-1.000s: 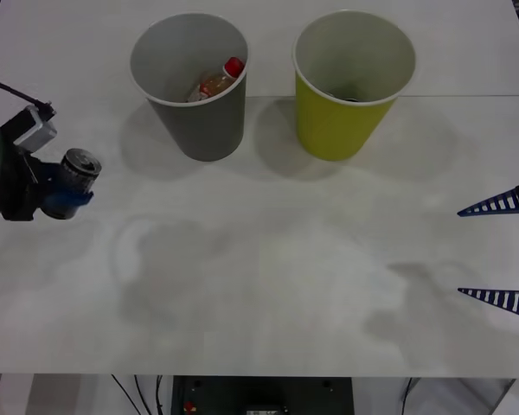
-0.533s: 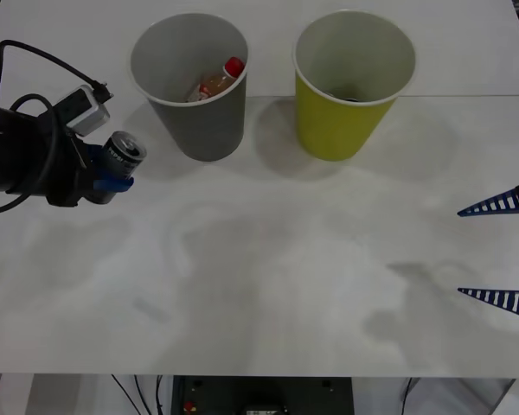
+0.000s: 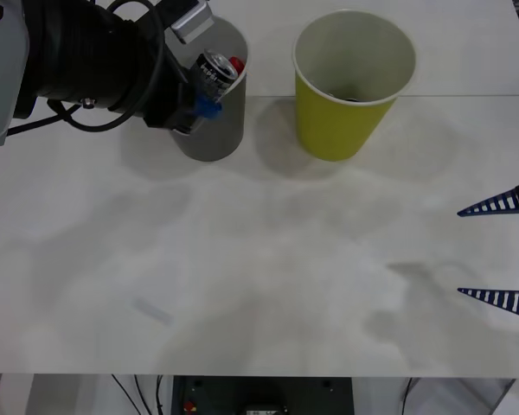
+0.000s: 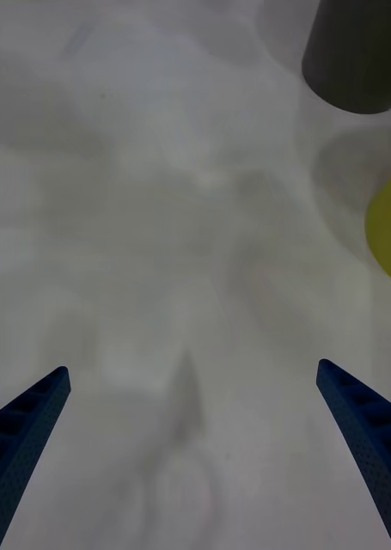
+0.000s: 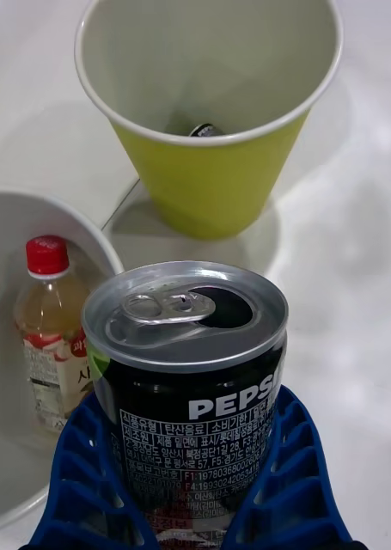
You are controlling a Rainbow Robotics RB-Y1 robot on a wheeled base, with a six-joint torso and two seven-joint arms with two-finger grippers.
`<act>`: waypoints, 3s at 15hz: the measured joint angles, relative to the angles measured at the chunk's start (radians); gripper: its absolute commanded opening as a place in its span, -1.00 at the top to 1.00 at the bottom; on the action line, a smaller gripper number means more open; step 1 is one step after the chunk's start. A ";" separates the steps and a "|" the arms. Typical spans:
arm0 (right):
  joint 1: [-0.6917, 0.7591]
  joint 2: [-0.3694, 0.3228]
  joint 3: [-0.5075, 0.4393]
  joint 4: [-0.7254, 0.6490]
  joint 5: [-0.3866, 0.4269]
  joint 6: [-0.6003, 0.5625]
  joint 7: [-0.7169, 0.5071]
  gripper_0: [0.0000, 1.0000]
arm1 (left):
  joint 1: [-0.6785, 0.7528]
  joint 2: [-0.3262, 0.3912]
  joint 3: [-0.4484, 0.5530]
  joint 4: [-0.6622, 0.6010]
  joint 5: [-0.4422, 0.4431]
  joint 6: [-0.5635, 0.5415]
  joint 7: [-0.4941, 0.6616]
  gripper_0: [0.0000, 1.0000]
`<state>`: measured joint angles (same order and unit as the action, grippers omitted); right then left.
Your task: Put the can into the green bin and the plastic bottle into the gray bin
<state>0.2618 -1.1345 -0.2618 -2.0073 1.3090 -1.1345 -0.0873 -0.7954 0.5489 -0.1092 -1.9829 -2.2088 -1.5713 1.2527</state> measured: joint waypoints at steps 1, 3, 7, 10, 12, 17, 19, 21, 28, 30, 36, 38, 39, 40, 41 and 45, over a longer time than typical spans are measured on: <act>0.000 0.000 0.000 0.000 0.000 0.000 0.000 -1.00 | -0.039 -0.014 -0.013 0.033 -0.001 0.000 -0.002 1.00; 0.000 0.000 0.000 0.000 0.000 0.000 0.000 -1.00 | -0.140 -0.029 -0.062 0.117 -0.004 0.000 -0.001 1.00; 0.000 0.000 0.000 0.000 0.000 0.000 0.000 -1.00 | -0.352 -0.062 -0.130 0.326 -0.001 0.000 -0.008 1.00; 0.000 0.000 0.000 0.000 0.000 0.000 0.000 -1.00 | -0.484 -0.120 -0.138 0.526 -0.016 0.000 -0.064 1.00; 0.000 0.000 0.000 0.000 0.000 0.000 0.000 -1.00 | -0.566 -0.164 -0.139 0.650 -0.033 0.000 -0.084 0.99; 0.000 0.000 0.000 0.000 0.000 0.000 0.000 -1.00 | -0.705 -0.255 -0.231 0.879 -0.060 0.000 -0.101 0.98; 0.000 0.000 0.000 0.000 0.000 0.000 0.000 -1.00 | -0.718 -0.287 -0.236 0.919 -0.075 0.010 -0.094 0.98; 0.000 0.000 0.000 0.000 0.000 0.000 0.000 -1.00 | -0.719 -0.313 -0.237 0.944 -0.095 0.068 -0.087 0.98; 0.000 0.000 0.000 0.000 0.000 0.000 0.000 -1.00 | -0.719 -0.374 -0.237 1.089 -0.115 0.348 -0.098 0.98; 0.000 0.000 0.000 0.000 0.000 0.000 0.000 -1.00 | -0.719 -0.391 -0.236 1.112 -0.118 0.393 -0.099 0.98; 0.000 0.000 0.000 0.000 0.000 0.000 0.000 -1.00 | -0.719 -0.422 -0.330 1.117 -0.127 0.422 -0.077 0.95; 0.000 0.000 0.000 0.000 0.000 0.000 0.000 -1.00 | -0.719 -0.423 -0.331 1.117 -0.123 0.424 -0.076 0.81; 0.000 0.000 0.000 0.000 0.000 0.000 0.000 -1.00 | -0.720 -0.422 -0.331 1.117 -0.120 0.424 -0.076 0.20; 0.000 0.000 0.000 0.000 0.000 0.000 0.000 -1.00 | -0.720 -0.422 -0.331 1.117 -0.119 0.426 -0.075 -0.70; 0.000 0.000 0.000 0.000 0.000 0.000 0.000 -1.00 | -0.721 -0.422 -0.330 1.117 -0.119 0.429 -0.075 -1.00; 0.000 0.000 0.000 0.000 0.000 0.000 0.000 -1.00 | -0.748 -0.422 -0.329 1.130 -0.114 0.409 -0.077 -1.00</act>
<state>0.2618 -1.1345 -0.2618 -2.0072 1.3090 -1.1345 -0.0873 -1.5438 0.1270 -0.4384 -0.8529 -2.3229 -1.1623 1.1760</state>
